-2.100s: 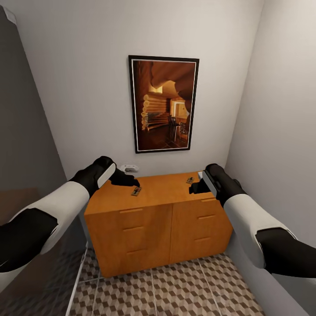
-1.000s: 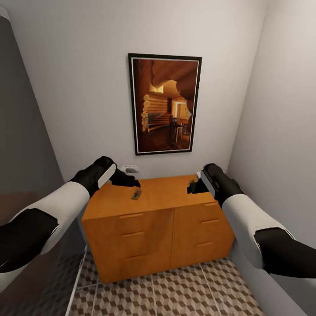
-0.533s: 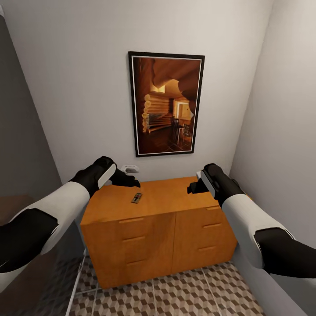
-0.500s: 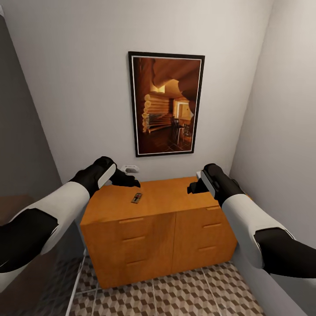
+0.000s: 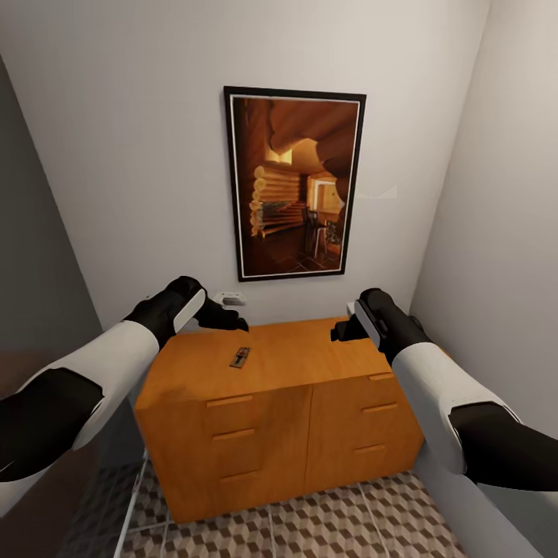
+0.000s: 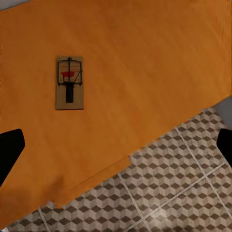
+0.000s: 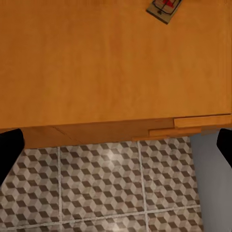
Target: Take the four mousetraps from the cabinet in the bathroom and place them on the bathroom floor. Make sure all four end up on the same floor surface, and ensure that at least two of them are either under or directly next to the same bathroom sink.
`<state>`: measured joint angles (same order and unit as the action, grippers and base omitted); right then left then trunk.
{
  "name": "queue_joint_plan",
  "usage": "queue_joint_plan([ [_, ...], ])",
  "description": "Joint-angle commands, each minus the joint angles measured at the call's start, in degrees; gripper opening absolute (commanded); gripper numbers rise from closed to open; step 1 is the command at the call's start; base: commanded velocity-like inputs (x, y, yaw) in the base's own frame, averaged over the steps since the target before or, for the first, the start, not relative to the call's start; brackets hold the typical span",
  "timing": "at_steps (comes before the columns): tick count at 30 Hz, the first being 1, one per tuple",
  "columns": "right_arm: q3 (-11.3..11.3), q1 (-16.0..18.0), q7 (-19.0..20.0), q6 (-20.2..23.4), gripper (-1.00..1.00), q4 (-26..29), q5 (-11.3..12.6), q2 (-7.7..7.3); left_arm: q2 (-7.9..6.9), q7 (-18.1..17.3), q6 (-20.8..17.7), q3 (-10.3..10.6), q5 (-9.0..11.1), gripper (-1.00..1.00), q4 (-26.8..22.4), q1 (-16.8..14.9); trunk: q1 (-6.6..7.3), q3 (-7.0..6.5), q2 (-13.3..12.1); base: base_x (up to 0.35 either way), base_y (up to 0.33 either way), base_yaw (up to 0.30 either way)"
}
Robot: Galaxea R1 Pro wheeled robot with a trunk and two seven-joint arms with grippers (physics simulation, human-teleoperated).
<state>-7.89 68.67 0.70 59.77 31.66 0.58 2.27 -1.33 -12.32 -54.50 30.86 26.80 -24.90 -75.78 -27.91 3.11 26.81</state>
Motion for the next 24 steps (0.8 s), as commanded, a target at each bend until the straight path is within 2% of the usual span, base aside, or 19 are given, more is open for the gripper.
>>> queue_joint_plan([
  [1, -0.2, 0.1, 0.1, 0.2, 1.00, 0.0, 0.0, -0.04, -0.04, -0.6, -0.1, 0.3, -0.5, 1.00, -0.1, -0.1, -0.07, 0.13, 0.1, 0.274, 0.000, 0.000],
  [6, -0.2, 0.1, 0.1, 0.2, 1.00, 0.1, 0.0, -0.06, 0.08, -0.6, -0.1, 0.3, -0.5, 1.00, -0.1, -0.1, -0.07, 0.13, 0.1, 0.154, 0.000, 0.000],
  [15, -0.2, 0.1, 0.1, 0.2, 1.00, 0.3, 0.0, -0.07, 1.57, -0.6, -0.3, 0.3, -0.7, 1.00, 1.8, -0.1, -0.07, 0.14, 0.1, 0.018, 0.000, 0.000],
  [24, -0.2, 0.1, 0.1, 0.2, 1.00, 0.7, 0.1, -0.07, 1.91, -0.6, -0.3, 0.3, -0.7, 1.00, 2.3, -0.1, -0.07, 0.57, 0.1, 0.001, 0.000, 0.000],
])
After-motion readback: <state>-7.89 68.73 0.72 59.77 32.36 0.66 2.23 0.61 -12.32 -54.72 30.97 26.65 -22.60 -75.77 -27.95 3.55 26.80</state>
